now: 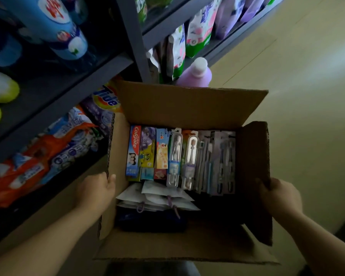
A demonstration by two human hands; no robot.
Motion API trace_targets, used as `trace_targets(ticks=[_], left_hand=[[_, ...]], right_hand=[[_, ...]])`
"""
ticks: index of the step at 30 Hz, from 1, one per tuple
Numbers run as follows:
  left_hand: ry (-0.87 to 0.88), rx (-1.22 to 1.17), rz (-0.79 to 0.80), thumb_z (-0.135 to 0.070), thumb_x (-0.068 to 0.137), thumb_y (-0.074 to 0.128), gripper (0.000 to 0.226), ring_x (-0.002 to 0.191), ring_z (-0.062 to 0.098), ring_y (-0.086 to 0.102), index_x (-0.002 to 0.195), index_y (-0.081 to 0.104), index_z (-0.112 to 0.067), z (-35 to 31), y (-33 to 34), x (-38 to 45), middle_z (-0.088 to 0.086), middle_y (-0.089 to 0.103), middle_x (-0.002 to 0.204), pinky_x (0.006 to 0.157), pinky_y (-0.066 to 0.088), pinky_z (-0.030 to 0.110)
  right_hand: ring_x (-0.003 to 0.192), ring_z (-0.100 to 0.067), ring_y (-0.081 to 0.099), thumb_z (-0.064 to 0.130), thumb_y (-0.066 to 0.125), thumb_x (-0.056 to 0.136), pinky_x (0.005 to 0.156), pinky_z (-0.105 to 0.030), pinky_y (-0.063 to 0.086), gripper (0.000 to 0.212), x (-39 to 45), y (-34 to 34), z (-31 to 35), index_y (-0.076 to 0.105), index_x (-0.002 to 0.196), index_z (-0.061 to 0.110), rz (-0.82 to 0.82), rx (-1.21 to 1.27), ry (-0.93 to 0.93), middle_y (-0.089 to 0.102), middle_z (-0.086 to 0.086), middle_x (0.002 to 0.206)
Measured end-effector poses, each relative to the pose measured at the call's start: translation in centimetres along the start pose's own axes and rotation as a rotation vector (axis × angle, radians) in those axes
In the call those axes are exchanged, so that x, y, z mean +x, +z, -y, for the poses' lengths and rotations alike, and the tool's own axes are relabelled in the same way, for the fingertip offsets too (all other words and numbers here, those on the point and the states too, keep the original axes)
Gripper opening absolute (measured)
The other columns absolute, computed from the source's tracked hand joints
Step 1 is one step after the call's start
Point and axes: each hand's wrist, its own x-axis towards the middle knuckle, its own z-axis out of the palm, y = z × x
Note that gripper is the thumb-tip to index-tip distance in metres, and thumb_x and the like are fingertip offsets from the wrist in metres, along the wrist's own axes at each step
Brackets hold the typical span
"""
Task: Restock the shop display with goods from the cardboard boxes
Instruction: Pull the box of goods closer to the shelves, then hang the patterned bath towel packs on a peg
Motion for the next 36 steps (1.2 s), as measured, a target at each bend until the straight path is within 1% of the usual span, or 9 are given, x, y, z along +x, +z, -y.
trace_targets(ticks=[6, 8, 11, 15, 18, 24, 27, 30, 36], left_hand=[[-0.111, -0.134, 0.125, -0.024, 0.099, 0.046, 0.035, 0.068, 0.025, 0.05, 0.068, 0.041, -0.008, -0.8, -1.4, -0.5, 0.005, 0.042, 0.066, 0.047, 0.027, 0.029], [-0.115, -0.174, 0.118, -0.022, 0.097, 0.049, 0.02, 0.099, 0.035, 0.055, 0.097, 0.05, -0.002, -1.2, -2.3, -0.8, 0.012, 0.052, 0.091, 0.065, 0.041, 0.034], [-0.036, -0.095, -0.067, -0.02, 0.091, 0.055, 0.042, 0.118, 0.038, 0.045, 0.13, 0.045, -0.006, -0.9, -3.5, -2.0, 0.018, 0.046, 0.131, 0.088, 0.042, 0.046], [0.391, -0.054, -0.31, -0.003, 0.081, 0.059, 0.03, 0.094, 0.037, 0.057, 0.111, 0.061, -0.004, 0.5, -2.2, -3.4, 0.016, 0.059, 0.108, 0.078, 0.046, 0.045], [0.511, -0.206, -0.037, -0.001, 0.087, 0.052, 0.027, 0.093, 0.033, 0.06, 0.112, 0.06, -0.004, 0.4, 0.1, -4.1, 0.013, 0.059, 0.109, 0.076, 0.047, 0.038], [0.348, -0.353, 0.118, -0.009, 0.093, 0.051, 0.03, 0.102, 0.017, 0.054, 0.122, 0.052, -0.014, 0.6, 4.0, -3.8, 0.0, 0.052, 0.121, 0.082, 0.044, 0.028], [0.302, -0.344, 0.164, -0.011, 0.092, 0.053, 0.027, 0.082, 0.01, 0.051, 0.119, 0.052, -0.018, 1.1, 4.5, -3.4, -0.003, 0.052, 0.111, 0.065, 0.037, 0.022], [0.271, -0.372, 0.217, -0.011, 0.091, 0.056, 0.03, 0.074, 0.002, 0.048, 0.119, 0.051, -0.022, 1.6, 4.2, -3.4, -0.007, 0.052, 0.106, 0.06, 0.036, 0.017], [0.243, -0.747, 0.52, -0.003, 0.076, 0.075, 0.086, 0.119, 0.005, 0.045, 0.143, 0.03, -0.032, 0.6, 0.5, -3.5, -0.01, 0.039, 0.142, 0.091, 0.042, 0.016]], right_hand=[[0.086, -0.032, 0.061, 0.034, 0.047, 0.098, 0.077, -0.044, 0.054, 0.029, -1.5, -0.2, 1.2, 0.059, 0.108, 0.009, -0.01, 0.135, 0.041, 0.064, -0.013, 0.095], [0.112, -0.032, 0.047, 0.028, 0.053, 0.095, 0.097, -0.046, 0.043, 0.04, -3.1, -1.1, 2.5, 0.046, 0.129, 0.009, -0.136, 0.096, -0.006, 0.05, -0.015, 0.123], [0.127, -0.023, 0.034, 0.024, 0.054, 0.094, 0.108, -0.038, 0.031, 0.054, -7.0, -1.4, 4.8, 0.033, 0.143, 0.017, -0.242, 0.074, -0.249, 0.035, -0.007, 0.137], [0.138, -0.016, 0.033, 0.026, 0.058, 0.092, 0.113, -0.03, 0.029, 0.066, -8.9, 3.7, 6.6, 0.025, 0.149, 0.024, 0.231, -0.08, -0.495, 0.034, 0.001, 0.151], [0.14, -0.024, 0.033, 0.028, 0.063, 0.09, 0.113, -0.036, 0.031, 0.08, -7.7, 7.7, 7.8, 0.015, 0.153, 0.029, 0.507, -0.155, -0.42, 0.028, -0.002, 0.156], [0.126, -0.028, 0.052, 0.008, 0.055, 0.092, 0.1, -0.035, 0.046, 0.059, -4.1, 12.5, 9.5, 0.038, 0.145, 0.028, 0.526, -0.126, -0.442, 0.046, -0.009, 0.145], [0.102, -0.028, 0.064, 0.014, 0.058, 0.09, 0.085, -0.034, 0.052, 0.019, -3.7, 13.9, 10.0, 0.064, 0.107, 0.02, 0.433, -0.147, -0.555, 0.066, -0.009, 0.113], [0.091, -0.027, 0.063, 0.008, 0.056, 0.088, 0.068, -0.027, 0.04, 0.019, -4.2, 12.8, 10.6, 0.056, 0.087, 0.027, 0.267, -0.198, -0.584, 0.067, -0.005, 0.096], [0.08, -0.017, 0.066, 0.013, 0.053, 0.094, 0.072, -0.035, 0.055, 0.017, -7.8, 3.9, 8.9, 0.07, 0.095, 0.014, 0.172, 0.074, -0.776, 0.07, -0.004, 0.088]])
